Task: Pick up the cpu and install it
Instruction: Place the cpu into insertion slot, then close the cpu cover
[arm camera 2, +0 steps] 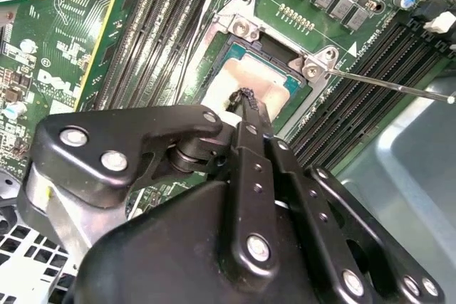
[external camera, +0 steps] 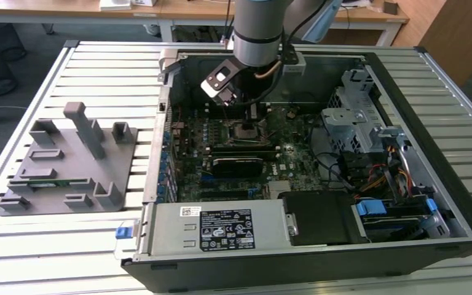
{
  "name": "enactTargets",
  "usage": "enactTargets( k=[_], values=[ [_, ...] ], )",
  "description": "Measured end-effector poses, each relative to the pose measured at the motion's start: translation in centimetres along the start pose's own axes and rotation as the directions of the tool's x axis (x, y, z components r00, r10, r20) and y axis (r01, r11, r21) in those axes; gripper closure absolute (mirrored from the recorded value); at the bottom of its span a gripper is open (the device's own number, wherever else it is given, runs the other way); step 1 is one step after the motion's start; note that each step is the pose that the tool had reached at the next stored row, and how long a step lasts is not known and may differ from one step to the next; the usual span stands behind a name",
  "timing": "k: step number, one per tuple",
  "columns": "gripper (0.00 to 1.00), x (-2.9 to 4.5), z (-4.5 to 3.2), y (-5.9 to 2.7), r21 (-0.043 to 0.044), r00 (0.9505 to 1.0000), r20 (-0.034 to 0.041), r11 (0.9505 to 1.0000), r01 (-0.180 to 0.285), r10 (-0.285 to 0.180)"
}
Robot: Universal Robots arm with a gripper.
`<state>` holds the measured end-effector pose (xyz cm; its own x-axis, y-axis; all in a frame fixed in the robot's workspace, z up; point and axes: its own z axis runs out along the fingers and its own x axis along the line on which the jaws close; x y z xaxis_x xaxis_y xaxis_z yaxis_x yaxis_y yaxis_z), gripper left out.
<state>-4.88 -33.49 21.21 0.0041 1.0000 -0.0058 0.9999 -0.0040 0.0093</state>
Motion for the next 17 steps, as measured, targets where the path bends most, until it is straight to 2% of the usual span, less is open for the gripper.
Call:
enactTargets(
  k=[17],
  values=[
    [0.89, 0.0, -0.65, 0.01, 0.0001, 1.0, 0.0001, 1.0, 0.0, 0.0]
  ],
)
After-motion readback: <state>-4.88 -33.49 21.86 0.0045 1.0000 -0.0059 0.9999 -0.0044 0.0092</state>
